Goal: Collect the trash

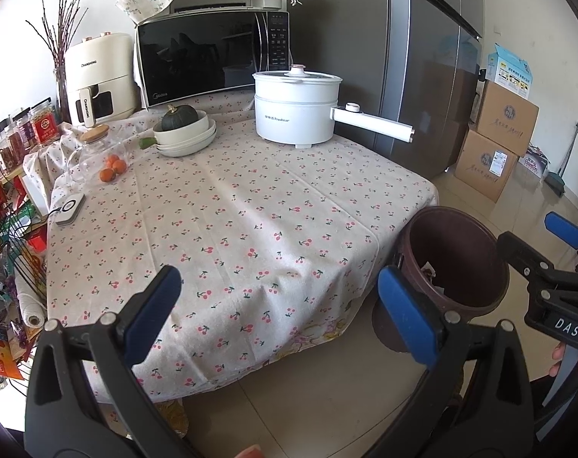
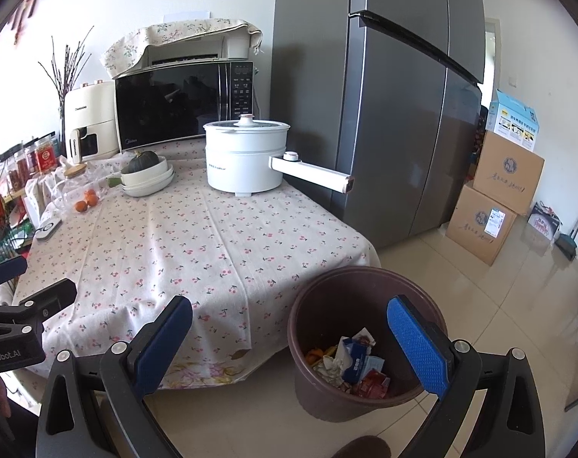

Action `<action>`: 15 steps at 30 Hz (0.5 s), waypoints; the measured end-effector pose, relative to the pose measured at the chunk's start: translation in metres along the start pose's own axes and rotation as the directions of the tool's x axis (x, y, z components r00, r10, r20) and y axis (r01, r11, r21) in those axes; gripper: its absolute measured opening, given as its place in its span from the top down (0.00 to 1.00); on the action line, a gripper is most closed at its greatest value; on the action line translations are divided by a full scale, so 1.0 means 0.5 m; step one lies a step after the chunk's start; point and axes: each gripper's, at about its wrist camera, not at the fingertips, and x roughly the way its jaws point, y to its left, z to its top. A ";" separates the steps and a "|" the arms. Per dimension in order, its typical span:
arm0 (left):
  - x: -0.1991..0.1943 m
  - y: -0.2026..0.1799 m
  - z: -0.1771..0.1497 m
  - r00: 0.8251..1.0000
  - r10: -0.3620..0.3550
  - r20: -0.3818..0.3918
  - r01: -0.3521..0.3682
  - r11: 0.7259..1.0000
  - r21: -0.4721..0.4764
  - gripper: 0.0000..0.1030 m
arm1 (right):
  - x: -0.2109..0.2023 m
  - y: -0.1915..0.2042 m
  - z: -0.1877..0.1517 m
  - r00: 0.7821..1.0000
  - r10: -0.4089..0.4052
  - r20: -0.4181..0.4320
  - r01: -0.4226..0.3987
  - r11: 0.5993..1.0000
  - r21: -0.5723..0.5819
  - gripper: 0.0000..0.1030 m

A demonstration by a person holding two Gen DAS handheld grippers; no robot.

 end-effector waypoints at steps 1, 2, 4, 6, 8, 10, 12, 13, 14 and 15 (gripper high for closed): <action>-0.001 -0.001 0.000 1.000 0.002 0.001 -0.002 1.000 0.002 0.00 | 0.000 0.001 0.000 1.000 0.002 0.001 -0.002 1.000 -0.001 0.00; -0.002 -0.002 0.000 1.000 0.003 0.002 -0.003 1.000 0.003 0.00 | 0.000 0.001 0.000 1.000 0.004 0.002 -0.004 1.000 -0.001 0.00; -0.003 -0.003 0.000 1.000 0.006 0.004 -0.006 1.000 0.005 0.00 | -0.002 0.002 0.000 1.000 0.005 0.004 -0.005 1.000 -0.002 0.00; -0.004 -0.004 0.000 1.000 0.009 0.004 -0.009 1.000 0.006 0.00 | -0.002 0.002 -0.001 1.000 0.005 0.005 -0.005 1.000 -0.001 0.00; -0.003 -0.004 0.000 1.000 0.008 -0.001 -0.008 1.000 0.004 0.00 | -0.001 0.002 0.000 1.000 0.005 0.004 -0.005 1.000 -0.001 0.00; -0.002 -0.004 0.000 1.000 0.007 -0.005 -0.007 1.000 0.003 0.00 | -0.001 0.001 -0.001 1.000 0.005 0.002 -0.005 1.000 -0.003 0.00; -0.001 -0.004 -0.001 1.000 0.009 -0.006 -0.008 1.000 0.003 0.00 | -0.001 0.002 -0.001 1.000 0.004 0.001 -0.004 1.000 -0.003 0.00; -0.002 -0.004 -0.001 1.000 0.008 -0.004 -0.008 1.000 0.001 0.00 | -0.001 0.002 -0.001 1.000 0.004 0.000 -0.004 1.000 -0.003 0.00; -0.002 -0.003 0.000 1.000 0.008 -0.002 -0.008 1.000 -0.001 0.00 | -0.001 0.002 -0.002 1.000 0.003 0.000 -0.003 1.000 -0.003 0.00; -0.003 -0.003 0.001 1.000 0.008 0.002 -0.008 1.000 -0.002 0.00 | -0.001 0.002 -0.002 1.000 0.004 0.000 -0.004 1.000 -0.003 0.00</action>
